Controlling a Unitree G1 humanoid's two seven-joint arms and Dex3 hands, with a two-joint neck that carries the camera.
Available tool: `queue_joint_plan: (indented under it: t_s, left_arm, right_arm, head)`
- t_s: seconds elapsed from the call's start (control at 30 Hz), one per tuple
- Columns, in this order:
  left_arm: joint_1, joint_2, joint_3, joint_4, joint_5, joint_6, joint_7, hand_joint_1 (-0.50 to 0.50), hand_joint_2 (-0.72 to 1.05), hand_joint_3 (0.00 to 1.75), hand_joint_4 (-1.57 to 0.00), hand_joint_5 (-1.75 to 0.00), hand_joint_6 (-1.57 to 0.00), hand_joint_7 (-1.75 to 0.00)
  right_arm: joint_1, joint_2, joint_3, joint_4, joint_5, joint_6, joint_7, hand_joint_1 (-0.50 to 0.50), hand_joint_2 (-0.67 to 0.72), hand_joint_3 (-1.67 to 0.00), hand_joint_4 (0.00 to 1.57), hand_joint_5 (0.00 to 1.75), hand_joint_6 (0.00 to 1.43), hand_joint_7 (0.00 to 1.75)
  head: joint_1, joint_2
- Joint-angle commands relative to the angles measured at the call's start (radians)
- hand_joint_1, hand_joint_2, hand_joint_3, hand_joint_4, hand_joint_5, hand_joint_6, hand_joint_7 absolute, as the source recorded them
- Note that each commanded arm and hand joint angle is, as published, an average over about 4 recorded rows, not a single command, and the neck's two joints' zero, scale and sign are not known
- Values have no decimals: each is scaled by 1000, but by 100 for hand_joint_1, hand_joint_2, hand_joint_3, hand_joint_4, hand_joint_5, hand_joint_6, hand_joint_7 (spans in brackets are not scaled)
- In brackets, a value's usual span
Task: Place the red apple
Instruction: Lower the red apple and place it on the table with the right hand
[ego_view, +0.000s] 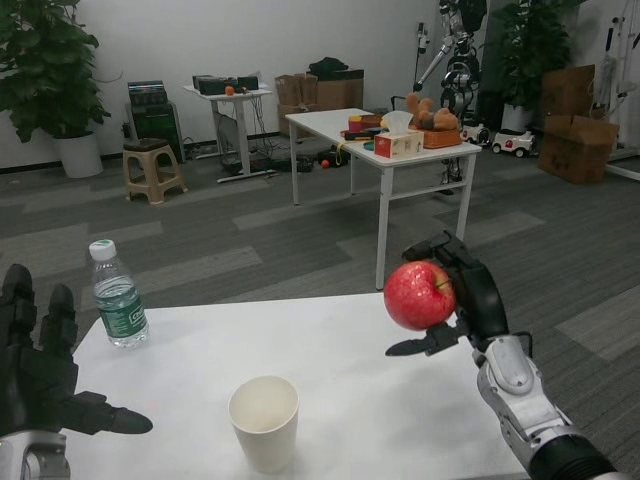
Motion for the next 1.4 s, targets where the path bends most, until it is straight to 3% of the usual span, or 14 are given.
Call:
queue_joint_plan:
  t_s: [0.03, 0.17, 0.47, 1.1, 1.23, 1.4]
  left_arm:
    - [-24, 6, -7, 16, -7, -1, -2, -43, -55, 4, -20, -10, 0, 0]
    - [-27, 6, -15, 21, -15, -1, -2, -43, -55, 4, -20, -10, 0, 0]
    - [-36, 6, -38, 38, -28, -1, -2, -43, -55, 4, -20, -10, 0, 0]
    - [-34, 7, -45, 35, -30, -2, -2, -43, -55, 9, -19, -10, 0, 0]
    - [-31, 7, -46, 34, -30, -2, -2, -43, -55, 9, -19, -10, 0, 0]
    - [-21, 7, -44, 32, -30, -3, -2, -43, -55, 4, -19, -10, 0, 0]
  right_arm:
    - [28, 7, 12, 34, -9, 3, 0, -17, -43, -32, 41, 165, 37, 148]
    - [72, 21, 13, 40, -89, 45, 17, -17, -41, -32, 40, 165, 34, 147]
    - [102, 15, 74, 52, -88, 62, 22, -14, -41, -32, 39, 165, 31, 147]
    - [59, 29, 162, 233, -95, 75, 73, -4, -41, -32, 31, 165, 25, 148]
    - [50, 25, 148, 222, -182, 113, 73, -3, -41, -32, 26, 165, 25, 148]
    - [50, 23, 139, 217, -220, 118, 73, 0, -43, -32, 16, 160, 25, 147]
  head:
    - [-6, -4]
    - [-14, 3]
    - [-18, 12]
    - [-20, 8]
    - [-16, 11]
    - [-9, 19]
